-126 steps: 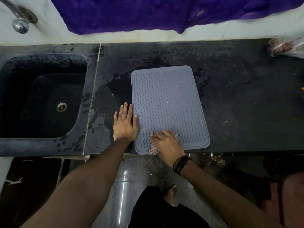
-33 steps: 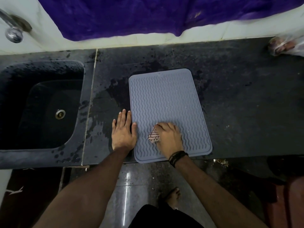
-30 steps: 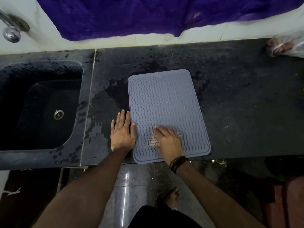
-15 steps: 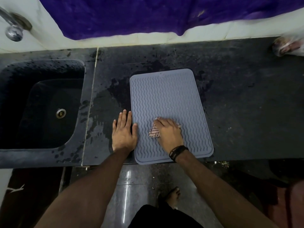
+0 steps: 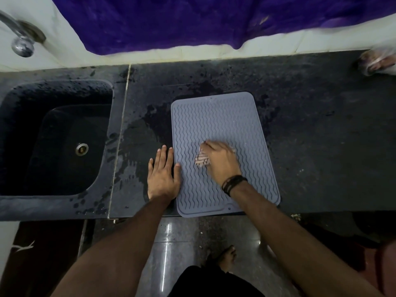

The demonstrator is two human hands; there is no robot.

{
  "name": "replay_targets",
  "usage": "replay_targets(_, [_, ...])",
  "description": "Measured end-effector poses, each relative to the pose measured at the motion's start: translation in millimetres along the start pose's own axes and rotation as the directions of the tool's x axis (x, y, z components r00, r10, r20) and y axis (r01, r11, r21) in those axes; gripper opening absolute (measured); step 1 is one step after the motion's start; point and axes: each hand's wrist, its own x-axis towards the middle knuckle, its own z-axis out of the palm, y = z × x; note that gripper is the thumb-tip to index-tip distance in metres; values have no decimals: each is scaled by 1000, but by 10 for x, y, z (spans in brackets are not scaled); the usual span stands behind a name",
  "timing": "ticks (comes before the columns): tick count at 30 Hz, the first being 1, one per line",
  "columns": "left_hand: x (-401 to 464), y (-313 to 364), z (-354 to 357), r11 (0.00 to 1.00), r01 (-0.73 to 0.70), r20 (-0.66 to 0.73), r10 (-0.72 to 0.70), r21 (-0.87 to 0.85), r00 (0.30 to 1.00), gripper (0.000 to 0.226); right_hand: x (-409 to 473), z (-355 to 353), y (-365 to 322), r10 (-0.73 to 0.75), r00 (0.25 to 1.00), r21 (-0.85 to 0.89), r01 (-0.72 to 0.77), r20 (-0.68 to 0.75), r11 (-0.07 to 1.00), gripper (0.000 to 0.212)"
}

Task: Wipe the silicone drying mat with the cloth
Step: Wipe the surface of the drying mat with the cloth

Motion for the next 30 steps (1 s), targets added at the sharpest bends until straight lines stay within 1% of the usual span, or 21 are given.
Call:
replay_targets(3, [9,-1,-1,1000,3,5,-3,6,1000,64,111,49,31,-14,997,-43,17,72,999,60])
replay_targets(6, [24,3,-1,1000,0,0,0,10,1000,64,-28,103,32,-26,998,-81,31,64,996,63])
replay_targets(10, [-19,-13,26,1000,-1,10,1,18,1000,64,-307,151,14,-31,993,-72,39,111,997,65])
replay_targets(15, [4,13,6,1000,1,5,-1,10,1000,64,-523,102,24,-83,986,-6,85,147,996,62])
replay_targets(16, [11,20,4,1000,1,4,-1,10,1000,64,-521,75,42,-89,984,16,88,152,996,58])
replay_targets(18, [15,23,-4,1000,3,6,-3,3,1000,65,-442,-1,71,-83,990,113,70,111,991,44])
replay_targets(20, [7,24,-13,1000,-2,6,2,0,1000,65,-257,-82,56,7,999,257,-17,39,966,35])
replay_targets(22, [0,25,-22,1000,-4,9,4,2,1000,65,52,-140,42,189,982,402,-169,-10,900,32])
replay_targets(24, [1,29,-30,1000,2,12,-2,3,1000,65,379,-174,52,354,935,523,-318,33,791,26])
replay_targets(25, [0,33,-34,1000,5,15,-5,2,1000,66,505,-170,74,390,919,526,-361,60,770,28])
replay_targets(27, [-2,36,-40,1000,4,13,-4,-4,1000,66,627,-122,124,395,915,427,-392,84,815,32])
replay_targets(28, [-2,35,-41,1000,1,7,-1,-8,1000,66,627,-101,137,388,919,378,-386,74,842,32])
replay_targets(30, [7,32,-38,1000,-3,2,3,-11,1000,66,552,-52,152,364,930,339,-357,45,870,27])
